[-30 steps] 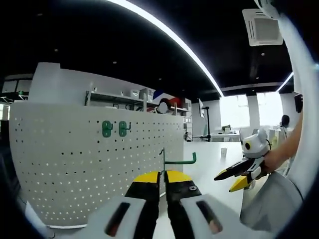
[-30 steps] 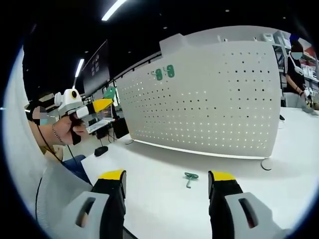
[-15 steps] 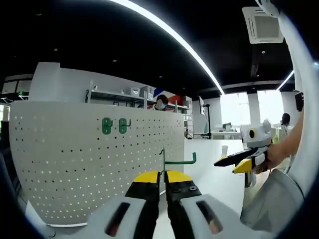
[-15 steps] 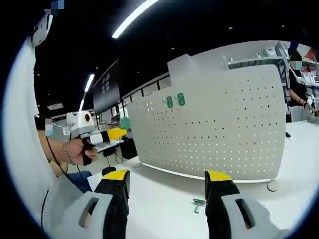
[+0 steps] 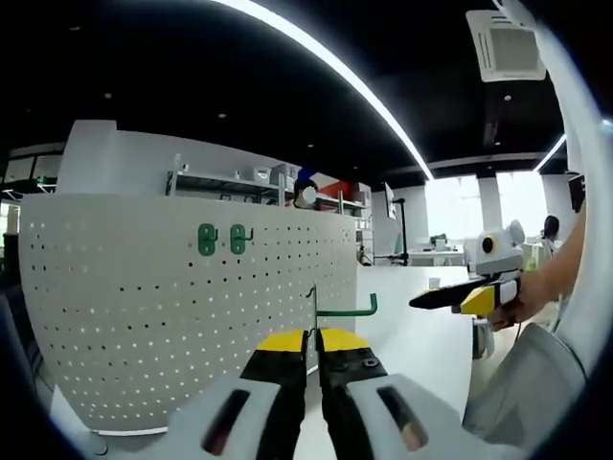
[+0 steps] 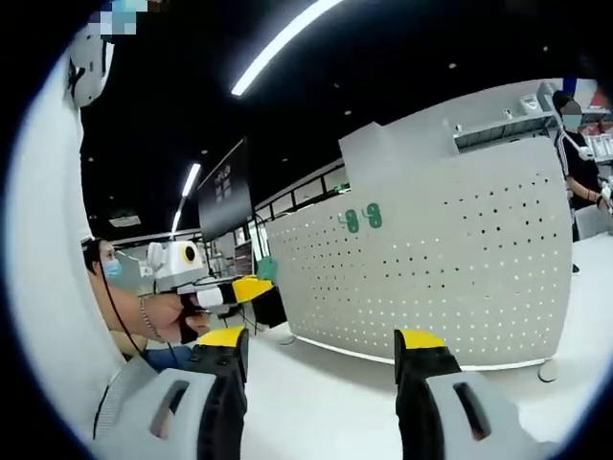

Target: Insert the hook assembly into the mounting plate slot until the hook locks in place.

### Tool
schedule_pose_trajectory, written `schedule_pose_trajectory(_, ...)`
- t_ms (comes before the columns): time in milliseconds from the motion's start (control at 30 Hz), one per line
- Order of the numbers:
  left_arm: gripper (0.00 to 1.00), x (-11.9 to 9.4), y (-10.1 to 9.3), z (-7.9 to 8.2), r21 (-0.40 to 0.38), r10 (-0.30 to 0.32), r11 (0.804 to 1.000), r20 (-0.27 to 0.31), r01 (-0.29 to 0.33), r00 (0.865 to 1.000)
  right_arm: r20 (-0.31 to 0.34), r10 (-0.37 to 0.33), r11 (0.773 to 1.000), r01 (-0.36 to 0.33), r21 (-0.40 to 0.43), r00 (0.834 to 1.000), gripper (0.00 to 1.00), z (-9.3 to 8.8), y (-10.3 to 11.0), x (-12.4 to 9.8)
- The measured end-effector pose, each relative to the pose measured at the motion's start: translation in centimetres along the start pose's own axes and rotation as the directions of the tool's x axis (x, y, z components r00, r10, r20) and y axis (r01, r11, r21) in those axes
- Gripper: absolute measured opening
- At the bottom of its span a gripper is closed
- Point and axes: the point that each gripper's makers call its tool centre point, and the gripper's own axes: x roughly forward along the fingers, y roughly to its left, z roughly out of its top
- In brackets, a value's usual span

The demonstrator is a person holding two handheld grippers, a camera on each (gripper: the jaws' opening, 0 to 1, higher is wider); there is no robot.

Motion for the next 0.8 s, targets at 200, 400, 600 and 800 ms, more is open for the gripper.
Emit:
schedule_pose_trajectory(200,0.03,0.0,0.1,0.1,0.004,0.007,1.000,-0.002,-0.007,1.000,0.016,0.040,0.999,-0.041,0.021,0.999,0.56,0.4,0.7,1.3)
schedule_pose_trajectory(400,0.03,0.0,0.0,0.2,0.008,0.009,1.000,-0.002,-0.009,1.000,0.028,0.073,0.996,-0.074,0.040,0.997,0.55,0.6,1.8,2.7)
schedule_pose_trajectory(600,0.03,0.0,0.1,0.2,0.007,0.015,1.000,-0.003,-0.015,1.000,0.031,0.098,0.994,-0.099,0.050,0.995,0.54,0.7,2.5,3.6)
schedule_pose_trajectory(800,0.03,0.0,0.1,0.2,0.007,0.021,1.000,-0.004,-0.021,1.000,0.044,0.116,0.990,-0.119,0.078,0.992,0.52,1.1,3.2,4.6)
